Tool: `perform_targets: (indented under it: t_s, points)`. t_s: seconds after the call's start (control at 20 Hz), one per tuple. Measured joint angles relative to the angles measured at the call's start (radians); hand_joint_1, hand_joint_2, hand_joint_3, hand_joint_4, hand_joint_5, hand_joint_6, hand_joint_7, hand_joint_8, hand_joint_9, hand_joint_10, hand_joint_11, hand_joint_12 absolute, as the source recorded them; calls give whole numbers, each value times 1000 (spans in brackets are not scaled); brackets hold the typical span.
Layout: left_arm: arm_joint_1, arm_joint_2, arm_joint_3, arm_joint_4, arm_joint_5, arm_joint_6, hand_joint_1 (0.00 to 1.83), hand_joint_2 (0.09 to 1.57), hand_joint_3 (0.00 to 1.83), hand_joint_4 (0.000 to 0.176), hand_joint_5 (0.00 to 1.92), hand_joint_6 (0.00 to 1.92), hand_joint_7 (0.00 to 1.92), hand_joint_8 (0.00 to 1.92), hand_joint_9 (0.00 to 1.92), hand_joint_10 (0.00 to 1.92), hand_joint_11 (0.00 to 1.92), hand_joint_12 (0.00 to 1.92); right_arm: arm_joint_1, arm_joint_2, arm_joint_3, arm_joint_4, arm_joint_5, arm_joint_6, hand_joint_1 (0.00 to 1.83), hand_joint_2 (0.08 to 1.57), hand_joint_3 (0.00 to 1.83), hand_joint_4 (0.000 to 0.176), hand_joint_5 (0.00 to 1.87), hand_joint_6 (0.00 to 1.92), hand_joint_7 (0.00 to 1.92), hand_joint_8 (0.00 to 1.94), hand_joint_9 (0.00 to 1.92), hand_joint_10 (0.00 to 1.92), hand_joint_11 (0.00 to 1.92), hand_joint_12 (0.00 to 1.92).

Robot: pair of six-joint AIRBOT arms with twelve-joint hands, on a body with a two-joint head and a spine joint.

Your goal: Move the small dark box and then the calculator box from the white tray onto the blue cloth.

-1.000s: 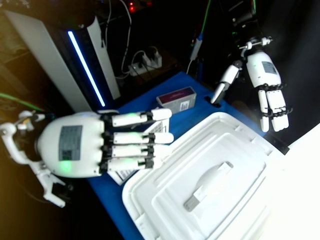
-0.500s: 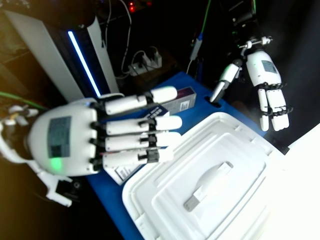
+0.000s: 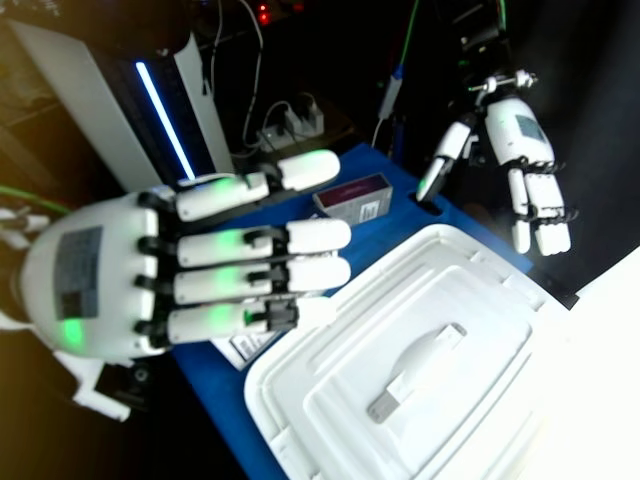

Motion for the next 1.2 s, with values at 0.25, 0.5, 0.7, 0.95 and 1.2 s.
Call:
perform_targets:
  t_s: [0.25, 0.5, 0.7, 0.95, 1.2]
  points:
    - [14, 9, -13, -29, -33, 10, 452, 901, 2, 176, 43, 12, 35, 8, 65, 16, 59, 29, 1, 6, 0, 16, 27, -2, 545, 713, 0, 176, 0, 0, 0, 0, 0, 0, 0, 379]
    - [14, 40, -54, -62, -72, 55, 415, 940, 13, 176, 0, 0, 0, 0, 30, 8, 0, 0, 5, 10, 21, 37, 27, -3, 540, 812, 10, 176, 0, 0, 0, 0, 0, 0, 0, 152]
    - [14, 63, -76, -103, -110, 82, 352, 1053, 0, 176, 1, 0, 0, 0, 25, 8, 3, 1, 8, 11, 43, 64, 31, -4, 567, 832, 4, 176, 0, 0, 0, 0, 0, 0, 0, 16]
    - [14, 109, -135, -107, -212, 90, 171, 983, 14, 176, 0, 0, 0, 0, 0, 0, 0, 0, 8, 14, 54, 93, 31, -3, 619, 848, 0, 176, 0, 0, 0, 0, 0, 0, 0, 0]
    - [14, 151, -187, -151, -329, 132, 79, 1086, 22, 135, 9, 4, 36, 13, 15, 6, 0, 0, 30, 30, 42, 87, 51, -4, 558, 907, 12, 176, 0, 0, 0, 0, 0, 0, 0, 0]
